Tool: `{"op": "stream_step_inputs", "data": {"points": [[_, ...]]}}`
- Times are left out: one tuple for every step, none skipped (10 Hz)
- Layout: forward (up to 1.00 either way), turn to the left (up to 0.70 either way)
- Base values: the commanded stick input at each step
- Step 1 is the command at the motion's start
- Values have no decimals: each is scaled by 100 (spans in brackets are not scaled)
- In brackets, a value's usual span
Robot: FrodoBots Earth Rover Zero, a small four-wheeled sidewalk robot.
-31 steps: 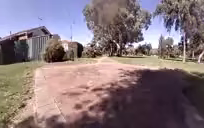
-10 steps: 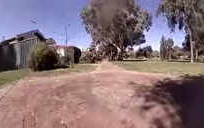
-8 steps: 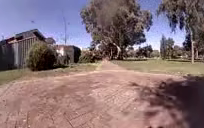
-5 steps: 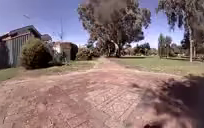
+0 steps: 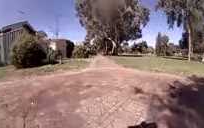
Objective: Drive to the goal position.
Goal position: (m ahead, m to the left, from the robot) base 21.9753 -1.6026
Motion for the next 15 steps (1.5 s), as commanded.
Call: {"op": "stream_step_inputs", "data": {"points": [[70,0],[70,0],[70,0],[70,0],[70,0],[70,0],[70,0],[70,-1],[70,-3],[70,-10],[70,-9],[70,-8],[70,-11],[70,-11],[70,-11]]}}
